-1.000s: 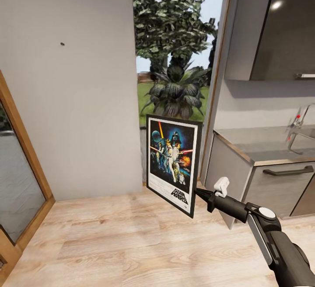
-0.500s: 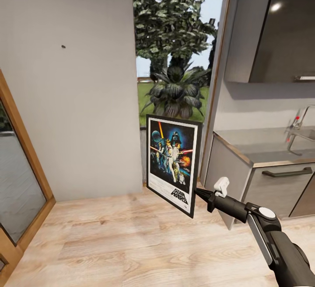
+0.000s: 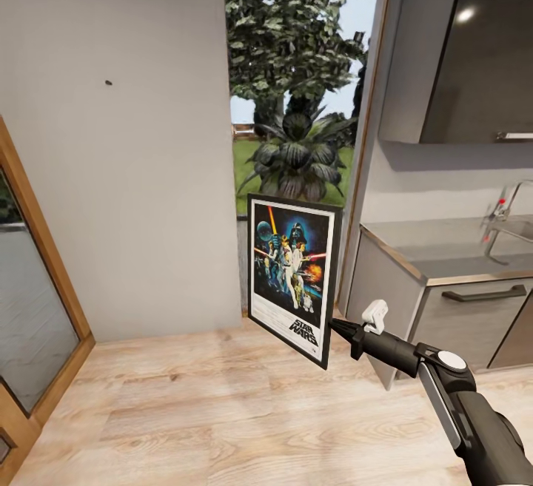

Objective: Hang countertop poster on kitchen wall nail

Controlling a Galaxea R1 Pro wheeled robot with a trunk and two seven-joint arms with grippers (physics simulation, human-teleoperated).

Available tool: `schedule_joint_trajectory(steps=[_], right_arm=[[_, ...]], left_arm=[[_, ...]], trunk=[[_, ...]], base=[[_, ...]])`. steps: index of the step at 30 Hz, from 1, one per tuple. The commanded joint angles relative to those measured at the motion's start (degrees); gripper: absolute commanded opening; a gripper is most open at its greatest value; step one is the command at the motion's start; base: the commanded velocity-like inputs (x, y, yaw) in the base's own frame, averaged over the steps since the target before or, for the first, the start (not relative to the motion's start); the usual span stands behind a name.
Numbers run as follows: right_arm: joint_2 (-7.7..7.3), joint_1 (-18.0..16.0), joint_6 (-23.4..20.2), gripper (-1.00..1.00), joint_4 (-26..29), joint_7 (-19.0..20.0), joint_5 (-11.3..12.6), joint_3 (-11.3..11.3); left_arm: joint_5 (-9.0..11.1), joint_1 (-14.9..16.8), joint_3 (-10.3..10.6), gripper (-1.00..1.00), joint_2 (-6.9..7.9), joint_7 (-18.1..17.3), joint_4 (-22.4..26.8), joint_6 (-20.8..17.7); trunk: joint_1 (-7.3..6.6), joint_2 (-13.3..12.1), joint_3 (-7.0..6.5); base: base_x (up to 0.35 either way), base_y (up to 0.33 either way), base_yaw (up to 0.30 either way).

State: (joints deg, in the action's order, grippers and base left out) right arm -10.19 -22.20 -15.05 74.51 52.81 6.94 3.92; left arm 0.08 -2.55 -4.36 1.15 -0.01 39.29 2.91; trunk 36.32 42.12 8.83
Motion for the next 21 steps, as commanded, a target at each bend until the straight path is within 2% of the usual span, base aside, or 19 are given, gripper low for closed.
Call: schedule_joint_trajectory(steps=[1, 21], right_arm=[[-0.01, -0.04, -0.68, -1.00, -0.02, 0.28, 0.62, 0.04], [-0.01, -0.04, -0.68, -1.00, -0.45, 0.28, 0.61, 0.04]], left_arm=[[0.01, 0.00, -0.03, 1.00, -0.01, 0.00, 0.06, 0.09], [0.01, 0.00, -0.03, 1.00, -0.01, 0.01, -0.01, 0.08]], trunk=[[-0.21, -0.35, -0.11], [-4.60, -8.37, -3.70]], base=[[0.000, 0.000, 0.000], [0.000, 0.000, 0.000]])
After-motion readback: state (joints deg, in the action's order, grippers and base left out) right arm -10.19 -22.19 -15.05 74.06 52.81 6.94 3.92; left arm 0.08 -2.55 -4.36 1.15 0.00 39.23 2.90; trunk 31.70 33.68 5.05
